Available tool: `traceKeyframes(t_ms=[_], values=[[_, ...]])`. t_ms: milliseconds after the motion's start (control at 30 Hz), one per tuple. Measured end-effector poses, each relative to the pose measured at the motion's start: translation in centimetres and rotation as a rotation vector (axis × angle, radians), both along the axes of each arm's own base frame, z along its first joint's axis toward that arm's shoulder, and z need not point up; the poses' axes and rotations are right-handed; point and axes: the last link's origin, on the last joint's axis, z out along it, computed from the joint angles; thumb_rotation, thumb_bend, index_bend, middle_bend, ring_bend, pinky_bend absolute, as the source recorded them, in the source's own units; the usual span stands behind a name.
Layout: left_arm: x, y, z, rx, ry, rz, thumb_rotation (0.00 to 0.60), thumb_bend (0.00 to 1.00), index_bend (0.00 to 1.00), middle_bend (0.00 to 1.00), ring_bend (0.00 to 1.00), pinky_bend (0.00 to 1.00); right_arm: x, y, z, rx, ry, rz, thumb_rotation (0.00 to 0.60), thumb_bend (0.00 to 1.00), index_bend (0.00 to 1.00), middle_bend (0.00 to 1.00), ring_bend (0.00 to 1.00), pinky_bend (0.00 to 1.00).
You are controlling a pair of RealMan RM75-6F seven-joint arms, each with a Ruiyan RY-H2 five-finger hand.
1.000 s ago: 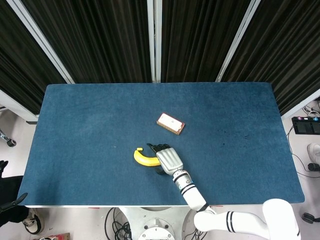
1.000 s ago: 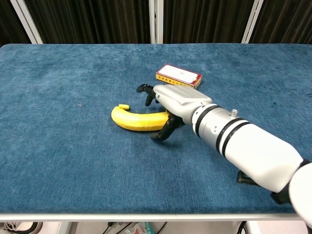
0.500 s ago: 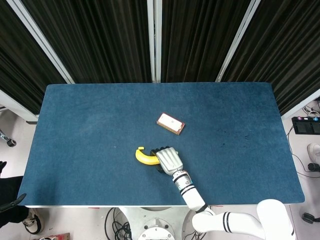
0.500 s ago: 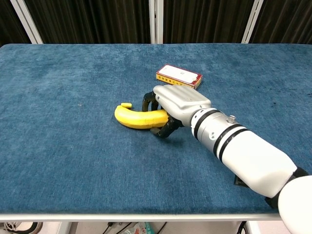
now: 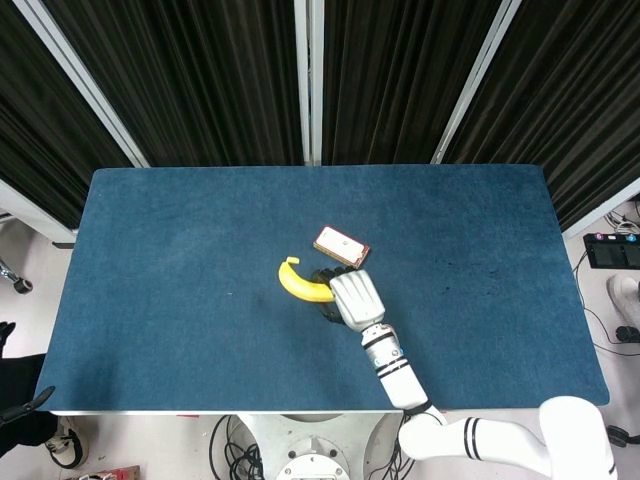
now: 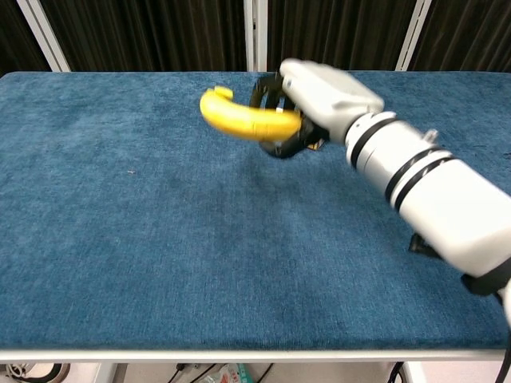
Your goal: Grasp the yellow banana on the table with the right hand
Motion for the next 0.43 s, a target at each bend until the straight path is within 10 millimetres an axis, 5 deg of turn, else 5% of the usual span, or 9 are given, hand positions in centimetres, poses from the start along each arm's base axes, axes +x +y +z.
traceKeyframes(t_ms=[200,433], values=[[0.3,0.4,-0.2,-0.006,0.002,-0.007,0.438,0.09,0.11,0.10,0.11,0.21,1.0,-0.8,4.1,-0.058,-0.201,0.025,0.600,0.40,0.64,0.50,0.47,0.50],[0.1,0.5,-0.2,-0.005,0.001,0.002,0.440,0.09,0.11,0.10,0.11,0.21,1.0,-1.6,6.1,-0.096,-0.436,0.034,0.600,0.43,0.64,0.50,0.47,0.50]])
